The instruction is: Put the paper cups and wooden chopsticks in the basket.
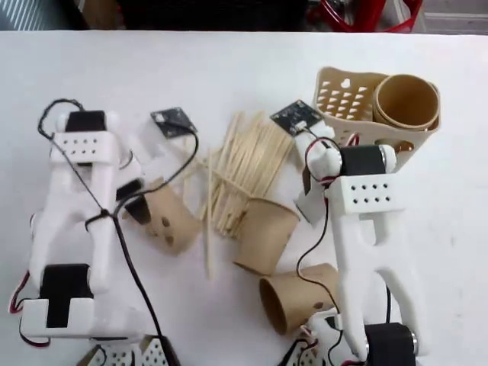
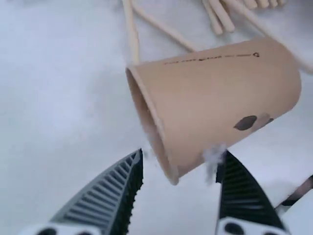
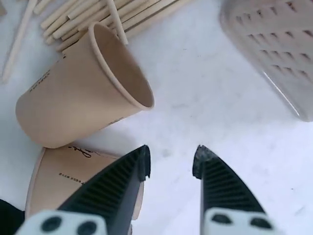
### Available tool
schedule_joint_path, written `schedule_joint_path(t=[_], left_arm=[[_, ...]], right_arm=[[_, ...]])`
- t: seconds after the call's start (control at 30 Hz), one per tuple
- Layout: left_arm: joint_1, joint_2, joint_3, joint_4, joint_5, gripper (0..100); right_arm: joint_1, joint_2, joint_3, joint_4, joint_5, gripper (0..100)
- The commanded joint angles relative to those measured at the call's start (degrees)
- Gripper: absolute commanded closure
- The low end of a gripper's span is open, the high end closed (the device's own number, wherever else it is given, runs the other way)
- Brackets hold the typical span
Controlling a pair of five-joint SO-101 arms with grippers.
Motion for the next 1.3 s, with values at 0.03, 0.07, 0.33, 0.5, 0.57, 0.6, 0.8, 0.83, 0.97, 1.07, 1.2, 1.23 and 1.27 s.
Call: schedule_joint_path(t=[0.03,0.07,0.33,0.5,0.57,0.6,0.8,0.83,0.97,1.07,1.2,1.23,1.27], left_arm=[[2.1,-2.7,3.3,-2.8,-3.0,76],[2.4,-2.7,3.9,-3.1,-3.0,76],[5.1,-3.1,4.0,-3.2,-2.9,98],[4.7,-3.1,-1.5,1.2,-2.5,98],[4.1,-3.1,-6.1,5.5,-2.5,98],[4.0,-3.1,-9.1,8.1,-2.5,98],[4.1,-4.6,-25.9,13.6,2.5,98],[4.4,-5.6,-28.2,13.6,4.0,98],[10.0,-10.6,-36.5,13.5,11.2,98],[19.0,-13.1,-41.2,12.8,16.4,98],[33.4,-13.5,-44.2,6.4,21.5,98],[36.4,-13.4,-44.3,3.7,22.1,98],[39.2,-13.4,-44.3,0.9,22.5,98]], right_arm=[[4.5,-2.0,0.0,-1.0,0.8,84.3],[5.1,-2.0,0.2,-1.6,1.0,84.3],[9.2,-2.0,0.4,-2.1,1.1,84.3],[13.9,-2.0,0.1,-2.2,1.1,84.3],[16.6,-2.0,-0.2,-2.2,1.1,84.3],[17.9,-2.1,-0.2,-2.2,1.1,84.3],[28.1,-4.8,-2.2,-2.1,0.1,84.3],[30.7,-6.5,-2.5,-2.2,-1.3,84.4],[43.3,-15.3,-1.4,-2.1,-4.1,84.6],[53.2,-22.3,5.3,-6.1,-4.2,84.4],[60.7,-30.5,22.1,-15.6,-4.3,84.4],[61.5,-32.5,26.7,-18.0,-4.3,84.4],[62.2,-34.5,31.3,-20.4,-4.3,84.4]])
